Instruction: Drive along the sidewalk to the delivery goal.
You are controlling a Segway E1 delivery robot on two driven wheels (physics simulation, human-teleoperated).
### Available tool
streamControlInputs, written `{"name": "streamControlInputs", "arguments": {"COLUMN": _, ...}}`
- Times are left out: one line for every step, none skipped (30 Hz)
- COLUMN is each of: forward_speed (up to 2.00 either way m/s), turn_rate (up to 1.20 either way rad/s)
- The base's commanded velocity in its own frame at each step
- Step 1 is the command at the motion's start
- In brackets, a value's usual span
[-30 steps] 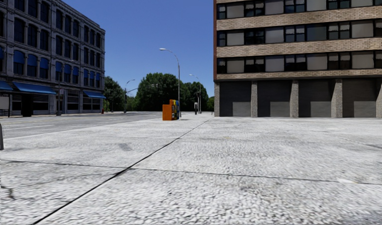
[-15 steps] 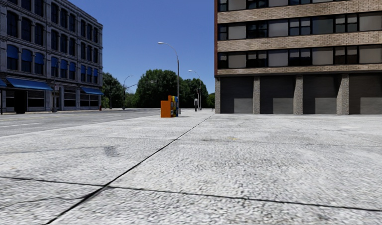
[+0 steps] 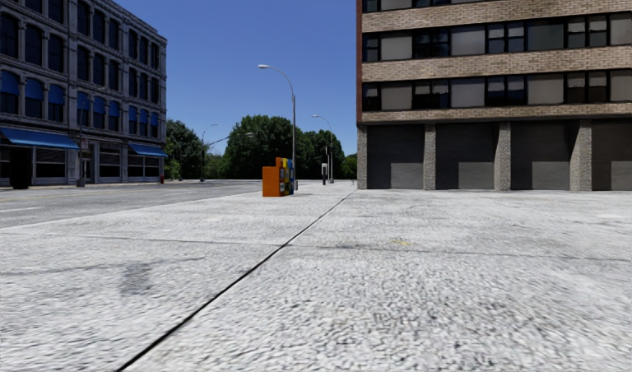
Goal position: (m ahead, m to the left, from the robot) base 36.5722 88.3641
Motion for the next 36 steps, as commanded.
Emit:
{"name": "streamControlInputs", "arguments": {"forward_speed": 2.0, "turn_rate": 0.0}}
{"name": "streamControlInputs", "arguments": {"forward_speed": 2.0, "turn_rate": 0.0}}
{"name": "streamControlInputs", "arguments": {"forward_speed": 2.0, "turn_rate": 0.0}}
{"name": "streamControlInputs", "arguments": {"forward_speed": 2.0, "turn_rate": 0.0}}
{"name": "streamControlInputs", "arguments": {"forward_speed": 2.0, "turn_rate": 0.0}}
{"name": "streamControlInputs", "arguments": {"forward_speed": 2.0, "turn_rate": 0.0}}
{"name": "streamControlInputs", "arguments": {"forward_speed": 2.0, "turn_rate": 0.0}}
{"name": "streamControlInputs", "arguments": {"forward_speed": 2.0, "turn_rate": 0.0}}
{"name": "streamControlInputs", "arguments": {"forward_speed": 2.0, "turn_rate": 0.0}}
{"name": "streamControlInputs", "arguments": {"forward_speed": 2.0, "turn_rate": 0.0}}
{"name": "streamControlInputs", "arguments": {"forward_speed": 2.0, "turn_rate": 0.0}}
{"name": "streamControlInputs", "arguments": {"forward_speed": 2.0, "turn_rate": 0.0}}
{"name": "streamControlInputs", "arguments": {"forward_speed": 2.0, "turn_rate": 0.0}}
{"name": "streamControlInputs", "arguments": {"forward_speed": 2.0, "turn_rate": 0.0}}
{"name": "streamControlInputs", "arguments": {"forward_speed": 2.0, "turn_rate": 0.0}}
{"name": "streamControlInputs", "arguments": {"forward_speed": 2.0, "turn_rate": 0.0}}
{"name": "streamControlInputs", "arguments": {"forward_speed": 2.0, "turn_rate": 0.0}}
{"name": "streamControlInputs", "arguments": {"forward_speed": 2.0, "turn_rate": 0.0}}
{"name": "streamControlInputs", "arguments": {"forward_speed": 2.0, "turn_rate": 0.0}}
{"name": "streamControlInputs", "arguments": {"forward_speed": 2.0, "turn_rate": 0.0}}
{"name": "streamControlInputs", "arguments": {"forward_speed": 2.0, "turn_rate": 0.0}}
{"name": "streamControlInputs", "arguments": {"forward_speed": 2.0, "turn_rate": 0.0}}
{"name": "streamControlInputs", "arguments": {"forward_speed": 2.0, "turn_rate": 0.0}}
{"name": "streamControlInputs", "arguments": {"forward_speed": 2.0, "turn_rate": 0.0}}
{"name": "streamControlInputs", "arguments": {"forward_speed": 2.0, "turn_rate": 0.0}}
{"name": "streamControlInputs", "arguments": {"forward_speed": 2.0, "turn_rate": 0.0}}
{"name": "streamControlInputs", "arguments": {"forward_speed": 2.0, "turn_rate": 0.0}}
{"name": "streamControlInputs", "arguments": {"forward_speed": 2.0, "turn_rate": 0.0}}
{"name": "streamControlInputs", "arguments": {"forward_speed": 2.0, "turn_rate": 0.0}}
{"name": "streamControlInputs", "arguments": {"forward_speed": 2.0, "turn_rate": 0.0}}
{"name": "streamControlInputs", "arguments": {"forward_speed": 2.0, "turn_rate": 0.0}}
{"name": "streamControlInputs", "arguments": {"forward_speed": 2.0, "turn_rate": 0.0}}
{"name": "streamControlInputs", "arguments": {"forward_speed": 2.0, "turn_rate": 0.0}}
{"name": "streamControlInputs", "arguments": {"forward_speed": 2.0, "turn_rate": 0.0}}
{"name": "streamControlInputs", "arguments": {"forward_speed": 2.0, "turn_rate": 0.0}}
{"name": "streamControlInputs", "arguments": {"forward_speed": 2.0, "turn_rate": 0.0}}
